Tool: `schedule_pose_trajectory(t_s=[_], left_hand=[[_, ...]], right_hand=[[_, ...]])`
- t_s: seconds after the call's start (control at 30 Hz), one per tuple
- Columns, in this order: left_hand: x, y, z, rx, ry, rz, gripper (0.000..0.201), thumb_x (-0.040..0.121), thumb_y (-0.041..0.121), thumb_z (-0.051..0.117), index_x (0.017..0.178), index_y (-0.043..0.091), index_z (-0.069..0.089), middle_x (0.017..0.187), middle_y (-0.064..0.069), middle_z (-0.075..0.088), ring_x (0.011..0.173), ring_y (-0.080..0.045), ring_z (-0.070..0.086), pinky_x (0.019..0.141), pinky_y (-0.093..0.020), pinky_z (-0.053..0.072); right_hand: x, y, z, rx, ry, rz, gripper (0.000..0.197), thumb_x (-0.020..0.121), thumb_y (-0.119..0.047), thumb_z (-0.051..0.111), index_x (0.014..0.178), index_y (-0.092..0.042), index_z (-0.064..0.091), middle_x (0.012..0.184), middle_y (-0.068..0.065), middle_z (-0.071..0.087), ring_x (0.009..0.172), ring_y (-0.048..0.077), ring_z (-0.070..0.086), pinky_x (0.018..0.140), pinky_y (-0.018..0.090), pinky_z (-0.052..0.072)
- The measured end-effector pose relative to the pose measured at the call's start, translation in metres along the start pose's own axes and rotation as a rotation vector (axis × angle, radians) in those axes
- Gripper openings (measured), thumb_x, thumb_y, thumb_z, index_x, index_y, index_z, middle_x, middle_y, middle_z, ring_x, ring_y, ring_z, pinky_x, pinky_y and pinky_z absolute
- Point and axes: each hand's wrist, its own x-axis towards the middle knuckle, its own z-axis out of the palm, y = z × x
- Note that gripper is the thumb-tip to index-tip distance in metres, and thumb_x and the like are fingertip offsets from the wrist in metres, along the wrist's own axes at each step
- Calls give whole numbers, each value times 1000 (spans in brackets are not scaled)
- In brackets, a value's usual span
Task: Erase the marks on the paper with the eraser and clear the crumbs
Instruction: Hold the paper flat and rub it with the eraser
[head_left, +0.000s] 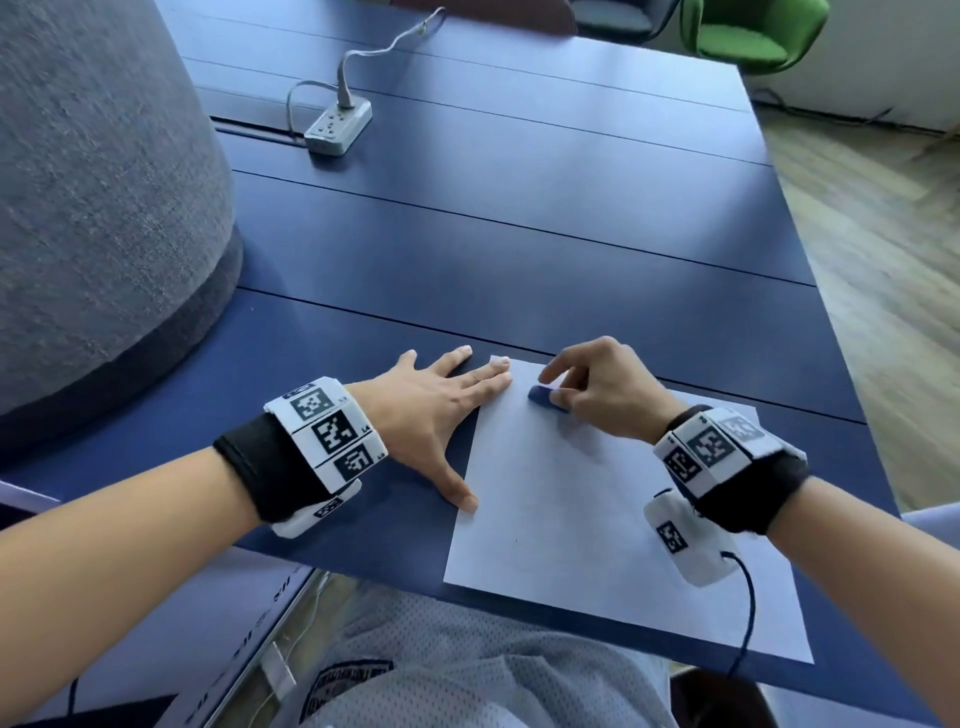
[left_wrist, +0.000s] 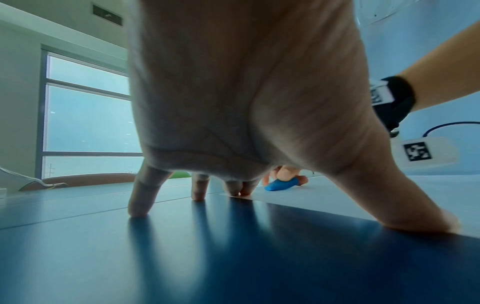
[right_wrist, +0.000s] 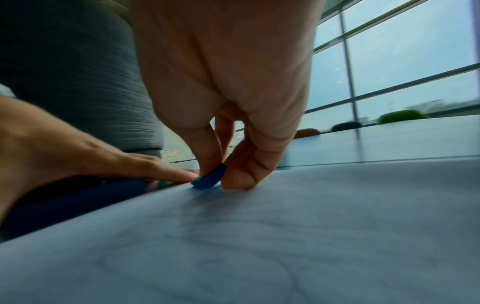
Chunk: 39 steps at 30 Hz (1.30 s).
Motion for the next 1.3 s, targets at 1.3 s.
schedule_pose_trajectory(t_s=[1.3], left_hand=[[1,-3,1,-51,35,12,146,52,88,65,149,30,-27,160,20,-12,147,-14,-20,115,-62,3]], right_hand=[[19,-7,5,18,10,-80,16,81,-9,69,92,-17,77,71,-5,65,60,0,57,55,3,39]])
